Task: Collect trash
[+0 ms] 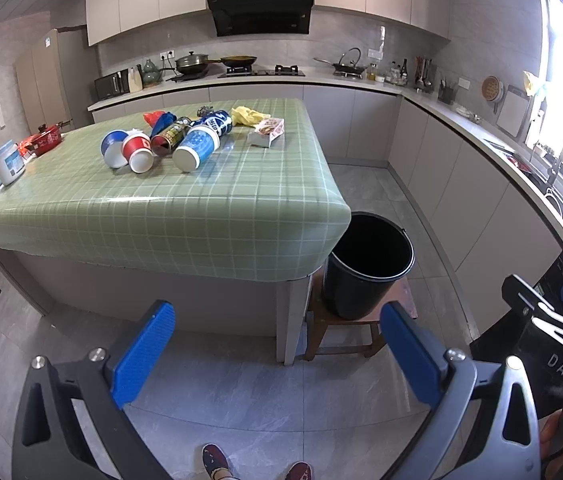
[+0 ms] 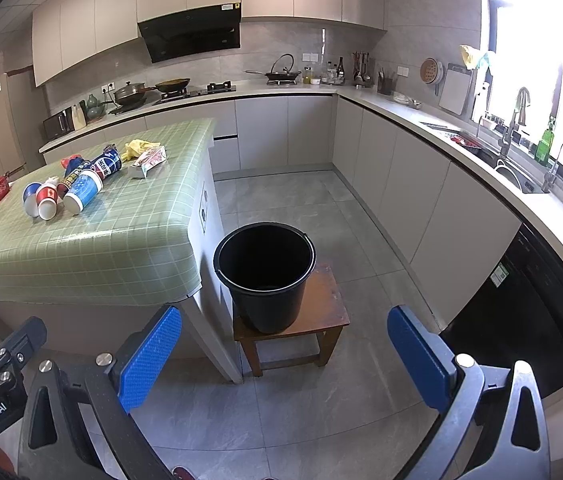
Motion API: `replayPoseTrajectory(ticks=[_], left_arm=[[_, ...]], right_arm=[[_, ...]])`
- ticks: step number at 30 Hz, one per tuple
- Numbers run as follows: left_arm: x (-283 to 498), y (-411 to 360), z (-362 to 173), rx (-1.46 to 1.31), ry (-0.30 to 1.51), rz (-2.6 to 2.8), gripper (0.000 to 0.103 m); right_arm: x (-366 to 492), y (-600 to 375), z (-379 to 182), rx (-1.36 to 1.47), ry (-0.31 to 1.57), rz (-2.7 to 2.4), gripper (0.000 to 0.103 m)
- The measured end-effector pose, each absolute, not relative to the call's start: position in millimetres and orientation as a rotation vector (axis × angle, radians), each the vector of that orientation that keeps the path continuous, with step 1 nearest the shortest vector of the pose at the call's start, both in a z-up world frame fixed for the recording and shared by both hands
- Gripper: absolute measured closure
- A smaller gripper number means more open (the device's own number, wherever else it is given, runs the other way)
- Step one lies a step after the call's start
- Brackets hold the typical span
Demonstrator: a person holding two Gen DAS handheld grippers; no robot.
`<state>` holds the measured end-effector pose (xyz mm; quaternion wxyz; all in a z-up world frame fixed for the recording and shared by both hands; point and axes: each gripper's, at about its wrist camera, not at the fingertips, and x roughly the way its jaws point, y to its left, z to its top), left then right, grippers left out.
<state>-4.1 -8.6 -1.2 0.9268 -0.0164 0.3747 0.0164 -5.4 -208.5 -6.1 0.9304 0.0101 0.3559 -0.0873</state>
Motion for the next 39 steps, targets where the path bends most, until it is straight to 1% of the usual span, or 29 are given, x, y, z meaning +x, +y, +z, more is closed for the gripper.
replayPoseTrajectory(ticks=[24, 34, 39], left_arm=[[-2, -5, -1, -0.033, 0.765, 0.038, 0.000], [9, 18, 4, -0.043, 0.764, 0.073, 0.000], [17, 45, 4, -0.064, 0.764, 0.110, 0.000]], right_arm=[[1, -205, -6, 0.021, 0.733, -0.170, 0.000], [15, -193, -3, 0.047, 0.723, -0.131, 0.000], [25, -174, -5, 0.030, 0.731, -0.110, 0.000]])
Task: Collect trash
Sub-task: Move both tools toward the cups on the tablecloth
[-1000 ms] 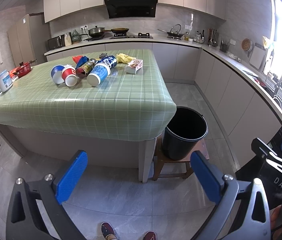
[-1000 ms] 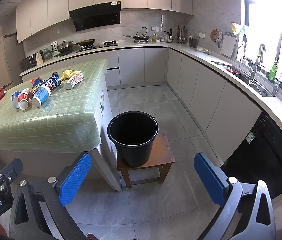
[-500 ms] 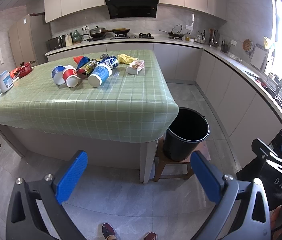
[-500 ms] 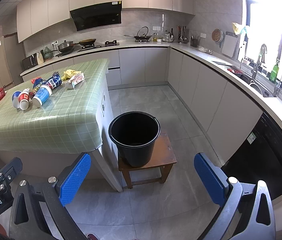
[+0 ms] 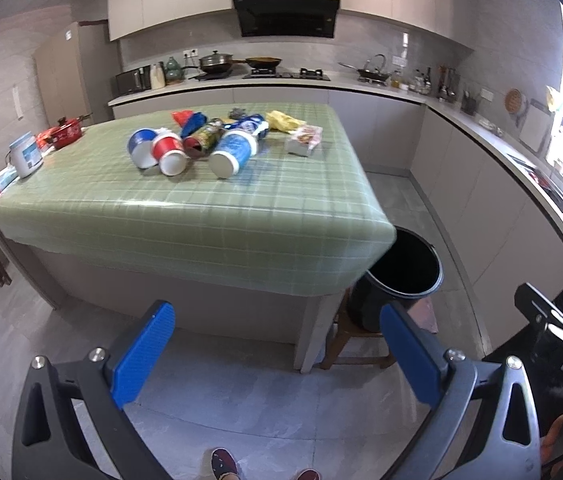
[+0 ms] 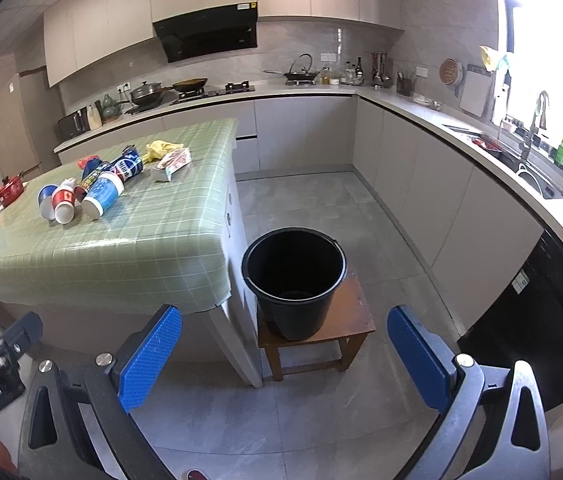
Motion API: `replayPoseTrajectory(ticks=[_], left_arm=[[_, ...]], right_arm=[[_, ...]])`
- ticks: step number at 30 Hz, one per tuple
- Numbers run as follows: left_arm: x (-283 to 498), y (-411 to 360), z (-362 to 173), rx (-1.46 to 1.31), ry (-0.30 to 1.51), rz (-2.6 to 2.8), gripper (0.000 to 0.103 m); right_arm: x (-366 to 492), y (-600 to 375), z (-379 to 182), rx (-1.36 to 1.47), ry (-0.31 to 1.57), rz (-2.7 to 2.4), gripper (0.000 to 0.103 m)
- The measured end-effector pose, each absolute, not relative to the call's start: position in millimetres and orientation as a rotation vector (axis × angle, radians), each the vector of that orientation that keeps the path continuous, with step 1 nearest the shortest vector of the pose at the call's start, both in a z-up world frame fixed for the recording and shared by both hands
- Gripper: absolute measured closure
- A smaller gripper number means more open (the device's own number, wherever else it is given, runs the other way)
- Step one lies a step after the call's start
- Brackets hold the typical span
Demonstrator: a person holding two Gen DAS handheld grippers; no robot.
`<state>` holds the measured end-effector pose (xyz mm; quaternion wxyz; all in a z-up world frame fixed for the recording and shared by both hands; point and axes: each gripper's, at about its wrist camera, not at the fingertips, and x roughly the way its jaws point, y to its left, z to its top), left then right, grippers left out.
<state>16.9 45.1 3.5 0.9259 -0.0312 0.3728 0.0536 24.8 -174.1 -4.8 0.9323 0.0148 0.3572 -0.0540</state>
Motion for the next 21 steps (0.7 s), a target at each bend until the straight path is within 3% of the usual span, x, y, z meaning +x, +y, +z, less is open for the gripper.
replayPoseTrajectory(ticks=[21], left_arm=[[91, 215, -10, -0.114, 0.791, 0.190, 0.000]], right_arm=[[105, -4, -12, 0.030, 0.747, -0.038, 0.000]])
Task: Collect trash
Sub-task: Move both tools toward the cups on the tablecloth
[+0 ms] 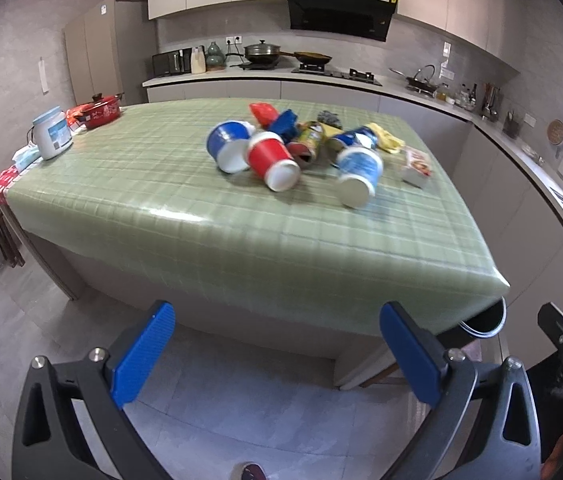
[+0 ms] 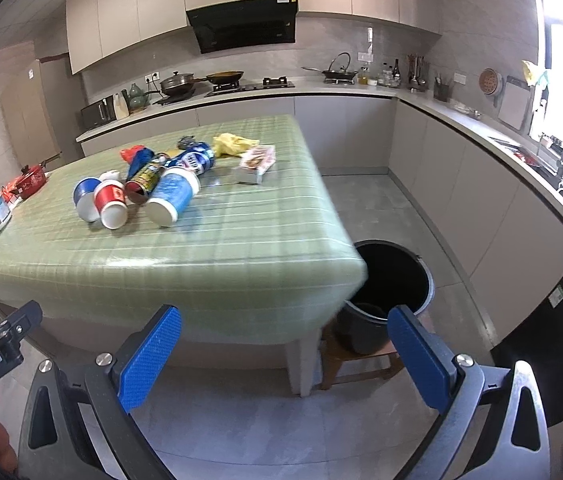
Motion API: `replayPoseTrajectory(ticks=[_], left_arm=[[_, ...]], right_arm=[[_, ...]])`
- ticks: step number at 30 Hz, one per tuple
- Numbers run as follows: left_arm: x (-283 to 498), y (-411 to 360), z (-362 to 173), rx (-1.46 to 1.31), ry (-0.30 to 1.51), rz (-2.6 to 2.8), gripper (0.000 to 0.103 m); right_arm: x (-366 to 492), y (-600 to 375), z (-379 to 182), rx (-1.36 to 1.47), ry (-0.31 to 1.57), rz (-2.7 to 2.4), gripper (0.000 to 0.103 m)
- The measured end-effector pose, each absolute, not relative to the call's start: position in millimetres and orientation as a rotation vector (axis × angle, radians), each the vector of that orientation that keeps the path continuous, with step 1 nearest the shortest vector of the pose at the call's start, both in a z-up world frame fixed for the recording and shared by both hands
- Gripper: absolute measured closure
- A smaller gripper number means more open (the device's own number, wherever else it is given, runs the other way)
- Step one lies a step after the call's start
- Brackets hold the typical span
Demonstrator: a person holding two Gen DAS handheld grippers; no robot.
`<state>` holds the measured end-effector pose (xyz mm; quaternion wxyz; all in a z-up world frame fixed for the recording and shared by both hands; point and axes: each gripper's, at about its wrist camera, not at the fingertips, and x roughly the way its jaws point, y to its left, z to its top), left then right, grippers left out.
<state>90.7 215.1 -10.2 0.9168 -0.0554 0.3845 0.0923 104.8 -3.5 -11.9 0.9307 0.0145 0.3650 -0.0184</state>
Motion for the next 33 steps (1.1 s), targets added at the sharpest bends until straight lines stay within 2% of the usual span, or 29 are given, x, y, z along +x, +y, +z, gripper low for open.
replayPoseTrajectory(ticks=[9, 18, 33], left_arm=[[143, 252, -17, -0.133, 0.808, 0.160, 0.000], [227, 262, -25, -0.179, 0.813, 0.185, 0.000], [319, 281, -61, -0.209, 0.920, 0.127, 0.000]], right_arm=[[146, 40, -16, 0.032, 0.757, -0.054, 0.000], [227, 46, -29, 0.036, 0.756, -0.016, 0.000], [311, 70, -45, 0.053, 0.814, -0.051, 0.000]])
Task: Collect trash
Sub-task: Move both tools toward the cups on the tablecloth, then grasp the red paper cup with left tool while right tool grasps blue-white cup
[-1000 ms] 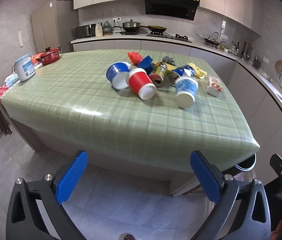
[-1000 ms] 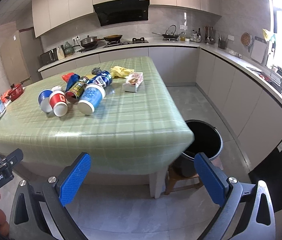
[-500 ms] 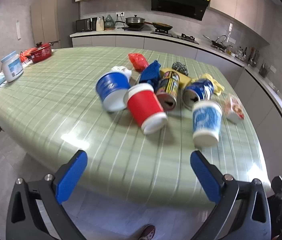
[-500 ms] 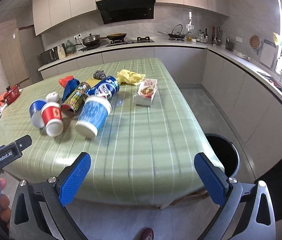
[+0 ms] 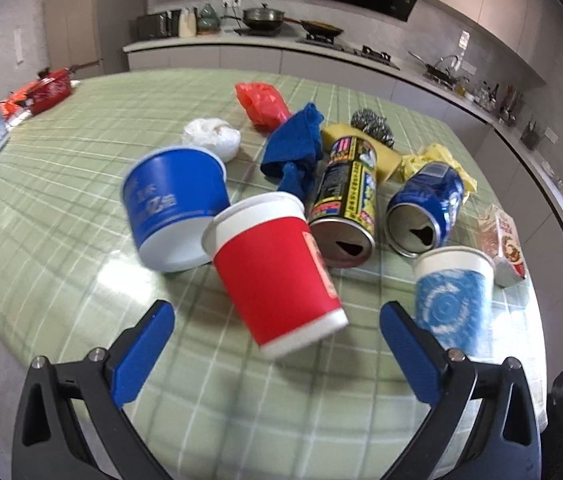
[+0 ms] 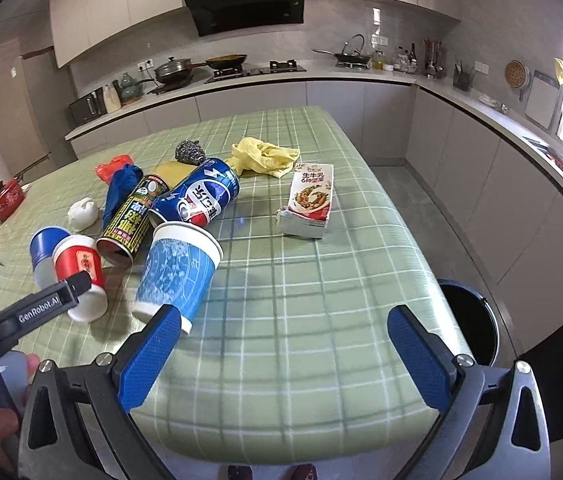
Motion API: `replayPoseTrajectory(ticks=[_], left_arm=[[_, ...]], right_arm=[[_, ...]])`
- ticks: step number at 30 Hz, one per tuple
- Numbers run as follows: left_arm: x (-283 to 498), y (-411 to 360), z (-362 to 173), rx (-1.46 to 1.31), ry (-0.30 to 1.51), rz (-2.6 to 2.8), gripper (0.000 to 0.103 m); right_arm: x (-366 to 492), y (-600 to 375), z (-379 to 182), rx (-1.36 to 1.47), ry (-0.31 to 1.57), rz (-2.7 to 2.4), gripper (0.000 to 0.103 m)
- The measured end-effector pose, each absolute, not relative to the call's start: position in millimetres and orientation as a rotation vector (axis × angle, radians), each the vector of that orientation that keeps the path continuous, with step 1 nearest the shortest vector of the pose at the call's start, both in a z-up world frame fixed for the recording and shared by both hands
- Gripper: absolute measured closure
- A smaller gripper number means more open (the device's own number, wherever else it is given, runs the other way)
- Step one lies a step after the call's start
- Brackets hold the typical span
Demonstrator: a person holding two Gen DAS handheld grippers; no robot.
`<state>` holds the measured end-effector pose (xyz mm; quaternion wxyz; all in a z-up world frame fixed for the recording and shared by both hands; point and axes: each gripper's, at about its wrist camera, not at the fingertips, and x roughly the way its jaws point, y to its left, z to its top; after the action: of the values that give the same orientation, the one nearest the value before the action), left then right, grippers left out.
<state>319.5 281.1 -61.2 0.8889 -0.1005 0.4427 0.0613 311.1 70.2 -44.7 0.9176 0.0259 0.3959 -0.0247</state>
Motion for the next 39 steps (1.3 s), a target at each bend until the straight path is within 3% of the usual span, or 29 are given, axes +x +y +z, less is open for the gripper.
replayPoseTrajectory(ticks=[11, 22, 24, 26, 29, 39], left_arm=[[331, 313, -73, -0.183, 0.978, -0.065, 0.012], [331, 333, -72, -0.186, 1.020, -0.164, 0.015], [335, 330, -73, -0.182, 1.026, -0.189, 0.023], [337, 325, -76, -0.167, 1.041, -0.212, 0.039], [339, 323, -78, -0.173, 1.045, -0.227, 0.041], [332, 315, -70, -0.171, 1.009, -0.255, 0.043]], right_arm=[[360, 119, -68, 0.155, 0.882, -0.056, 0.000], [391, 140, -100, 0.195, 0.950, -0.065, 0.001], [394, 141, -104, 0.191, 0.960, -0.066, 0.008], [396, 141, -109, 0.203, 0.975, -0.051, 0.026], [397, 137, -115, 0.226, 0.991, -0.033, 0.039], [386, 133, -104, 0.176, 0.951, -0.001, 0.041]])
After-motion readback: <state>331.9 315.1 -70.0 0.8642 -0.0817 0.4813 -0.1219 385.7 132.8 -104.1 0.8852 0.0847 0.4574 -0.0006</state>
